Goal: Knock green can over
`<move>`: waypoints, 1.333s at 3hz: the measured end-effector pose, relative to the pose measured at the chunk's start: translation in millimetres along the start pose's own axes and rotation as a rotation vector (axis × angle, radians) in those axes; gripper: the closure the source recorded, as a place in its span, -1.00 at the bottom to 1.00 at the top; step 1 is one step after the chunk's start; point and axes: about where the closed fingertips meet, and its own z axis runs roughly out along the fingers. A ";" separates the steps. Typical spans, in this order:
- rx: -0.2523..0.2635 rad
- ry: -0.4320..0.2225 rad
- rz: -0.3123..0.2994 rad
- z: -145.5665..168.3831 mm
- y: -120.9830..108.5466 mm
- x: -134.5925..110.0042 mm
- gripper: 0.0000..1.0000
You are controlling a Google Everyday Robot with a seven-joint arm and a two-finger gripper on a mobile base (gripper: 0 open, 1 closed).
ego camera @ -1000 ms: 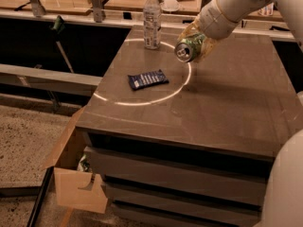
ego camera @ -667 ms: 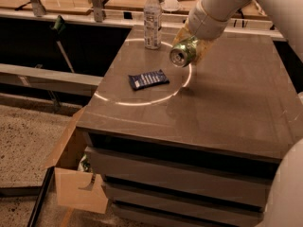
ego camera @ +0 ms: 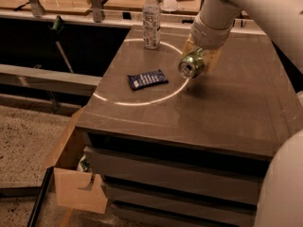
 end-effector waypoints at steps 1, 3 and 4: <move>-0.036 0.004 0.024 12.8 13.9 10.4 0.66; -0.080 0.008 0.028 34.9 31.0 24.3 -0.27; -0.077 -0.003 0.020 39.7 31.8 25.1 -0.76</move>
Offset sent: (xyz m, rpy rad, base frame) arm 0.0070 -0.0471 -0.0423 -0.0829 0.0543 -0.0601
